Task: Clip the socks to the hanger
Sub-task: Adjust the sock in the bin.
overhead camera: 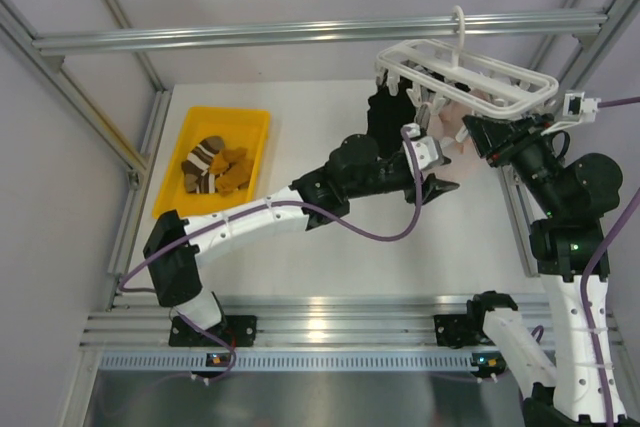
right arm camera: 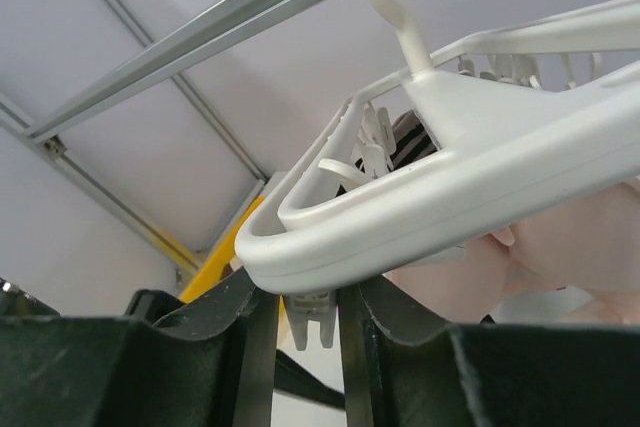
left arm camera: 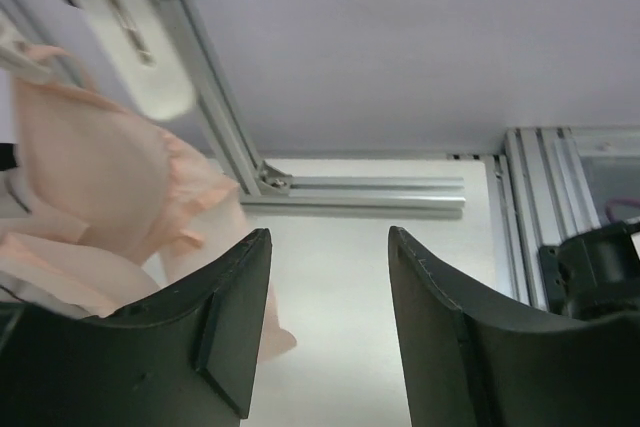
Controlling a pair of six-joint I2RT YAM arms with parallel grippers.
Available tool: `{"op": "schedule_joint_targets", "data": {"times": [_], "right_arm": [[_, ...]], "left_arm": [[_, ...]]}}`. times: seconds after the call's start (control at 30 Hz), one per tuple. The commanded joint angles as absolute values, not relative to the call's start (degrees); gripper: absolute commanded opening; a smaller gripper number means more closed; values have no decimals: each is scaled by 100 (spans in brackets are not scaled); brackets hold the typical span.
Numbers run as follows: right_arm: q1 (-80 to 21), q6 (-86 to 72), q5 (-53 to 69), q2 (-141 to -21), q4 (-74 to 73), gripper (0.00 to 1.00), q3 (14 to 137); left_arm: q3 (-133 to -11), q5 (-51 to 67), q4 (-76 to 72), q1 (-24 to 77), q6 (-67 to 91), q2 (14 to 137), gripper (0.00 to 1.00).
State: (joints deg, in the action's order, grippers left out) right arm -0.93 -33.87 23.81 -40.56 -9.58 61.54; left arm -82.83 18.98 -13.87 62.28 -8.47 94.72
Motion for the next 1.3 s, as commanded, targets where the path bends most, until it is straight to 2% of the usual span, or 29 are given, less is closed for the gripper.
{"op": "schedule_joint_targets", "data": {"times": [0.0, 0.47, 0.53, 0.67, 0.83, 1.03, 1.2, 1.27], "right_arm": [[-53, -3638, 2680, -4034, -826, 0, 6170], [202, -4096, 2839, -4043, -905, 0, 6021], [237, -4140, 2856, -4043, -827, 0, 5959], [281, -4087, 2935, -4087, -765, 0, 5933], [308, -3894, 2988, -4087, -729, 0, 6003], [316, -3586, 3076, -4104, -853, 0, 6012], [325, -3472, 3111, -4175, -905, 0, 6012], [325, -3437, 3120, -4201, -914, 0, 6012]], "left_arm": [[-8244, 1337, -2371, 6074, -440, 9114, 56], [-8473, 1441, -2462, 5924, -299, 9168, 57], [-8376, 1564, -2208, 5845, -124, 8931, 57], [-8516, 1775, -777, 5468, 269, 8421, 61], [-8351, 2546, 1789, 3800, 818, 7613, 66], [-7348, 3031, 3669, 1559, -437, 6627, 67], [-6980, 3559, 4429, -609, -1318, 6775, 64], [-6847, 3525, 4360, -1026, -1432, 6855, 63]]}}
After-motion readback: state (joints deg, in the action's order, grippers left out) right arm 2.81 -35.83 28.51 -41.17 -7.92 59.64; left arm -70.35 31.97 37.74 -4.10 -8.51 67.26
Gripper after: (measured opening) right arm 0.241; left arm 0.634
